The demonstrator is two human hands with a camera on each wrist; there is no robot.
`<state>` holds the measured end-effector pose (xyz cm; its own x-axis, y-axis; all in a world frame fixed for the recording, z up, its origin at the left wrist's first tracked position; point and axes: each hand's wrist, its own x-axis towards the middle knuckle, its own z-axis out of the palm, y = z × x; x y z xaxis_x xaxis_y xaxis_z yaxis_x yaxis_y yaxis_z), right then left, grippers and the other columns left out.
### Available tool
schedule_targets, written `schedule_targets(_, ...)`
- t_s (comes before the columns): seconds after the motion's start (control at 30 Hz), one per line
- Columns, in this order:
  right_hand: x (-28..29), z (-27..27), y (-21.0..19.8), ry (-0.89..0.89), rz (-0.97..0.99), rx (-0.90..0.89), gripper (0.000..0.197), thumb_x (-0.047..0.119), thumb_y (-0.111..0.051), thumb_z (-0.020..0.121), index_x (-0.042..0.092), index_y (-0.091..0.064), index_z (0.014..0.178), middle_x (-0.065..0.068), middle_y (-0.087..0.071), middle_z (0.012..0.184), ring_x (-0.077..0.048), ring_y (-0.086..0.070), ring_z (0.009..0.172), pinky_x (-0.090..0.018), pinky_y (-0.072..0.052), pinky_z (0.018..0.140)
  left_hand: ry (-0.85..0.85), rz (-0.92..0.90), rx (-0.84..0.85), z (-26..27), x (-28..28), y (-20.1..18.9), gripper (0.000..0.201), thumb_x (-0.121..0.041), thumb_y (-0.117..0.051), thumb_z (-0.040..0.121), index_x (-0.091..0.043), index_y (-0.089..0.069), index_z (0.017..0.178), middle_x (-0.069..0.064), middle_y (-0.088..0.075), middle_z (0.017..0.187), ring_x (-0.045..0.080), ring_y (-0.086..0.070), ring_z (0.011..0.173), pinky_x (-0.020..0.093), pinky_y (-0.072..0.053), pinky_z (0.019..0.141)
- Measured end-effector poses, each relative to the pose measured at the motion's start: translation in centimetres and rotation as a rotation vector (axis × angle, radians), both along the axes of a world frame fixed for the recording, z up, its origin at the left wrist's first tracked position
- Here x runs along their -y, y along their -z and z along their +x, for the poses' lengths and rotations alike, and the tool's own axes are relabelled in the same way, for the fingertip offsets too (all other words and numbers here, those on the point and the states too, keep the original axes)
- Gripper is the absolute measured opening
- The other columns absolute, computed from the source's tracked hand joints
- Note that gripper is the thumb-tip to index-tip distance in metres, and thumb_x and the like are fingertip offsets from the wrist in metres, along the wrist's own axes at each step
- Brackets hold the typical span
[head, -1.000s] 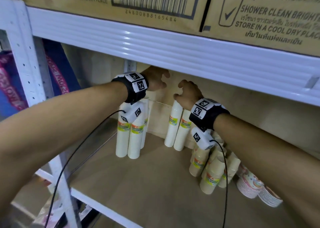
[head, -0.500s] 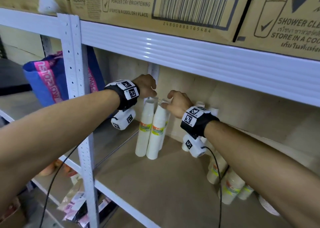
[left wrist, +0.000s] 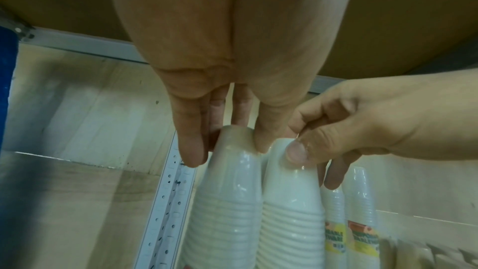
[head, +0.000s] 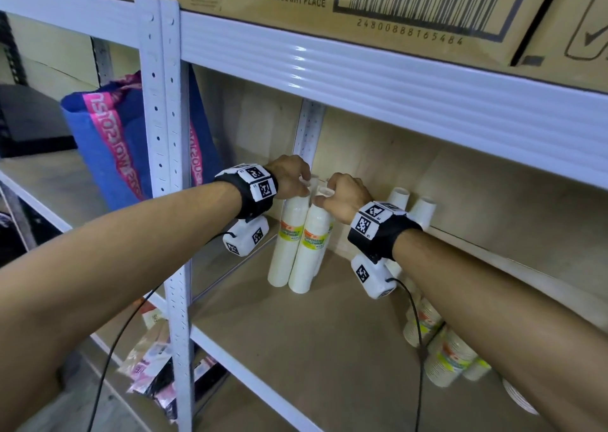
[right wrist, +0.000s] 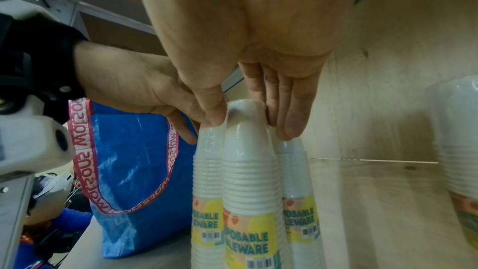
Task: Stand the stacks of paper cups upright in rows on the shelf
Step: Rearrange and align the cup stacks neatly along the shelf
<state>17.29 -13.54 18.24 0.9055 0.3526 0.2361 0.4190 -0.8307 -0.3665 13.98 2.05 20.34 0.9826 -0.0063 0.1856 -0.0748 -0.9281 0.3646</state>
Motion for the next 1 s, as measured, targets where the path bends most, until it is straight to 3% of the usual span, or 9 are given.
schedule_targets(0.2, 0.4, 0.1, 0.2, -0.001, -0.003, -0.006, 0.041, 0.037, -0.070, 0.075, 0.013, -0.059, 0.107, -0.006, -0.063, 0.106, -0.028, -0.060, 0.093, -0.029, -0.042, 0.066, 0.015, -0.048, 0.020, 0.1, -0.1, 0.7, 0.037, -0.026, -0.072, 0.085, -0.017, -0.062, 0.119, 0.004, -0.055, 0.126, 0.023, -0.055, 0.108, 0.029, -0.045, 0.081)
schedule_targets(0.33, 0.6, -0.2, -0.1, -0.016, 0.031, -0.007, 0.037, 0.034, -0.072, 0.071, 0.011, -0.063, 0.098, -0.005, -0.065, 0.108, -0.029, -0.063, 0.098, -0.031, -0.050, 0.071, -0.005, -0.093, 0.042, -0.1, 0.3, 0.9, 0.033, -0.025, -0.075, 0.081, -0.019, -0.065, 0.112, 0.003, -0.060, 0.120, 0.022, -0.059, 0.102, 0.034, -0.053, 0.085)
schedule_targets(0.43, 1.2, -0.5, -0.4, -0.034, 0.054, -0.011, 0.036, 0.032, -0.073, 0.069, 0.009, -0.065, 0.095, -0.002, -0.065, 0.124, -0.024, -0.063, 0.107, -0.032, -0.053, 0.081, -0.005, -0.126, 0.036, -0.1, 0.7, 0.8, 0.032, -0.026, -0.075, 0.080, -0.021, -0.066, 0.111, 0.003, -0.061, 0.120, 0.022, -0.059, 0.100, 0.032, -0.053, 0.083)
schedule_targets(0.5, 1.8, -0.7, -0.6, -0.033, 0.057, -0.011, 0.027, 0.032, -0.073, 0.069, 0.013, -0.061, 0.084, 0.002, -0.066, 0.120, -0.022, -0.064, 0.102, -0.027, -0.051, 0.071, 0.008, -0.122, 0.041, -0.1, 1.1, 0.7, 0.033, -0.025, -0.074, 0.080, -0.022, -0.066, 0.112, 0.003, -0.062, 0.119, 0.021, -0.059, 0.099, 0.030, -0.052, 0.080)
schedule_targets(0.57, 2.5, -1.0, -0.9, -0.006, 0.046, -0.012, 0.025, 0.032, -0.073, 0.071, 0.014, -0.057, 0.078, 0.002, -0.064, 0.091, -0.021, -0.063, 0.086, -0.024, -0.040, 0.055, 0.024, -0.106, 0.047, 0.0, 1.7, 0.4, 0.033, -0.025, -0.073, 0.081, -0.022, -0.066, 0.113, 0.001, -0.063, 0.117, 0.019, -0.058, 0.100, 0.029, -0.050, 0.079)
schedule_targets(0.63, 3.3, -1.2, -1.3, 0.025, 0.037, -0.005, 0.025, 0.032, -0.073, 0.072, 0.013, -0.058, 0.074, 0.001, -0.056, 0.073, -0.022, -0.060, 0.075, -0.024, -0.034, 0.049, 0.041, -0.098, 0.050, 0.0, 2.4, 0.0, 0.031, -0.026, -0.072, 0.081, -0.022, -0.066, 0.112, -0.001, -0.063, 0.114, 0.018, -0.058, 0.098, 0.027, -0.048, 0.076)
schedule_targets(0.77, 5.3, -1.5, -2.2, 0.074, 0.046, 0.018, 0.031, 0.031, -0.076, 0.072, 0.008, -0.065, 0.089, -0.005, -0.063, 0.087, -0.023, -0.061, 0.080, -0.024, -0.040, 0.053, 0.087, -0.103, 0.059, 0.5, 4.2, -0.6, 0.028, -0.028, -0.072, 0.081, -0.025, -0.067, 0.108, -0.005, -0.060, 0.109, 0.016, -0.057, 0.097, 0.028, -0.047, 0.076)
schedule_targets(0.9, 7.6, -1.6, -2.7, 0.134, 0.023, 0.032, 0.037, 0.034, -0.077, 0.072, 0.009, -0.065, 0.096, -0.003, -0.062, 0.089, -0.023, -0.062, 0.082, -0.021, -0.036, 0.049, 0.135, -0.109, 0.074, 1.4, 6.3, -0.9, 0.030, -0.030, -0.072, 0.079, -0.025, -0.067, 0.108, -0.004, -0.062, 0.112, 0.016, -0.057, 0.098, 0.031, -0.051, 0.083)
schedule_targets(1.0, 9.4, -1.2, -2.9, 0.158, 0.006, 0.031, 0.039, 0.036, -0.075, 0.072, 0.008, -0.065, 0.097, -0.005, -0.063, 0.090, -0.024, -0.063, 0.085, -0.021, -0.034, 0.048, 0.173, -0.124, 0.101, 2.1, 8.2, -1.0, 0.032, -0.027, -0.073, 0.080, -0.020, -0.069, 0.111, -0.002, -0.062, 0.112, 0.014, -0.055, 0.095, 0.025, -0.045, 0.075)
